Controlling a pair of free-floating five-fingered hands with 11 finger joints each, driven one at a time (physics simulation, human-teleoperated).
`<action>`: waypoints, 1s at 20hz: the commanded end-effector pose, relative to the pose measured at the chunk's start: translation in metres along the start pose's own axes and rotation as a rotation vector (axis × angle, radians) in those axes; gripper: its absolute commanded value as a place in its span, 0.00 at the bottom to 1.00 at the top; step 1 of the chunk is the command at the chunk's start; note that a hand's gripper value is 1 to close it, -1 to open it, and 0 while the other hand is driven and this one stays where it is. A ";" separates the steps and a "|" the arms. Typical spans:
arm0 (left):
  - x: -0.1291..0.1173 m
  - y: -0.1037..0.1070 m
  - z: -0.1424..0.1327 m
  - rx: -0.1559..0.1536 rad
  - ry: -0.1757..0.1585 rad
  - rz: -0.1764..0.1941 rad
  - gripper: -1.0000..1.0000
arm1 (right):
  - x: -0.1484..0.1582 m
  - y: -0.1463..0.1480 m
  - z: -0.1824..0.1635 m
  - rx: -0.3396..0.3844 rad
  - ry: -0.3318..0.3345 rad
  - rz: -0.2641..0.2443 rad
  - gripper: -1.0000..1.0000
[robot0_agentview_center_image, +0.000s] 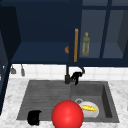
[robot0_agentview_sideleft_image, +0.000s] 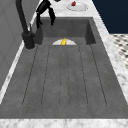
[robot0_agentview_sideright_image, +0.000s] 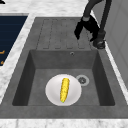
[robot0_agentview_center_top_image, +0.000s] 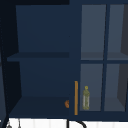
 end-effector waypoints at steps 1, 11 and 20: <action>0.000 0.000 0.000 0.000 0.000 0.000 0.50 | 0.012 -0.017 0.026 0.001 -0.017 -0.003 0.00; 0.000 0.000 0.000 0.000 0.000 0.000 0.50 | 0.014 -0.015 0.030 0.031 -0.089 0.035 0.00; 0.000 0.000 0.000 0.000 0.000 0.000 0.50 | 0.024 0.021 0.021 0.038 -0.068 0.079 0.00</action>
